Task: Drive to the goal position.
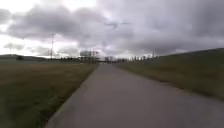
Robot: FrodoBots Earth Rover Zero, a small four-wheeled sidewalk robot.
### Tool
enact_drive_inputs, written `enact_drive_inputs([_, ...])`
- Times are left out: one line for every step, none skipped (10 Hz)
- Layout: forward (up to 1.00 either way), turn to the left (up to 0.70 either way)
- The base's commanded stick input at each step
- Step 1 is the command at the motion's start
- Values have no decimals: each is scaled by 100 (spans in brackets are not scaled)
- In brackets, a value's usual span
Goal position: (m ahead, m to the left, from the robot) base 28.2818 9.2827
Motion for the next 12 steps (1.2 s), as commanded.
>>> enact_drive_inputs([100,1])
enact_drive_inputs([100,1])
enact_drive_inputs([100,1])
enact_drive_inputs([100,1])
enact_drive_inputs([100,1])
enact_drive_inputs([100,1])
enact_drive_inputs([100,1])
enact_drive_inputs([100,1])
enact_drive_inputs([100,1])
enact_drive_inputs([100,1])
enact_drive_inputs([100,1])
enact_drive_inputs([100,1])
